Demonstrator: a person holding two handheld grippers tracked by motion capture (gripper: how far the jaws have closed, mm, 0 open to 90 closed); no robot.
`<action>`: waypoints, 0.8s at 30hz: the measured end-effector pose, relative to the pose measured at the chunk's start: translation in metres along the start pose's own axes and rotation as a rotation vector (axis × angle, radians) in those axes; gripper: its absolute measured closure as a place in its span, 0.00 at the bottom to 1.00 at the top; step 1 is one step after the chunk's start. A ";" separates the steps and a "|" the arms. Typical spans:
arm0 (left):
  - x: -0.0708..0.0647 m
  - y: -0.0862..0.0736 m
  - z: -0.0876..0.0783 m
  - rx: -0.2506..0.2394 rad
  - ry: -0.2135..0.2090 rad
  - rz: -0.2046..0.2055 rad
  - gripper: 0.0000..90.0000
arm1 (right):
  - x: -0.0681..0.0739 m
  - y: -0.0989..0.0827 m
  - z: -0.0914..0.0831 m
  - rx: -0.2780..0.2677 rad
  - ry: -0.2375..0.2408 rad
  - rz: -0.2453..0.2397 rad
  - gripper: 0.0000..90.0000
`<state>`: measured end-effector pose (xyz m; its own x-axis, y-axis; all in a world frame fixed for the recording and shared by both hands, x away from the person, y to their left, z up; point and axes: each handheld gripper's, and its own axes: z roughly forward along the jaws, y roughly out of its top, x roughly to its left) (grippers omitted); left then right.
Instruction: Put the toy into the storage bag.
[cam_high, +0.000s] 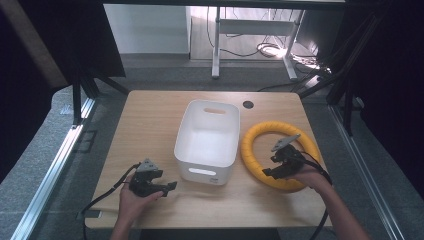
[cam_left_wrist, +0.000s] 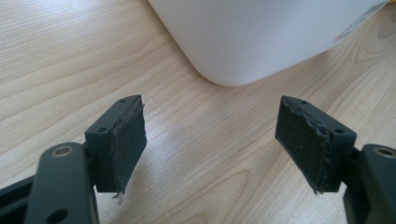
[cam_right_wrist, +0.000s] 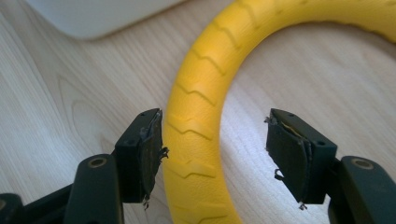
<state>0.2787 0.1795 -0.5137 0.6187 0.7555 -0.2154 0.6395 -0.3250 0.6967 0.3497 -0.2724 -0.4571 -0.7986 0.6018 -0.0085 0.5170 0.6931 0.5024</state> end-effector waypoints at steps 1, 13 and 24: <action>0.000 0.000 0.000 0.000 0.000 0.000 0.27 | 0.000 0.000 0.000 0.000 0.000 0.000 0.40; 0.001 0.000 0.000 0.001 0.000 -0.001 0.27 | 0.004 0.001 0.036 0.229 0.032 -0.072 0.42; 0.001 -0.001 0.002 0.012 -0.001 0.000 0.27 | 0.005 0.007 0.046 0.323 0.066 -0.102 0.50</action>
<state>0.2798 0.1791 -0.5157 0.6193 0.7548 -0.2161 0.6449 -0.3321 0.6883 0.3637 -0.2461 -0.4932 -0.8641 0.5031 0.0169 0.4957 0.8446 0.2023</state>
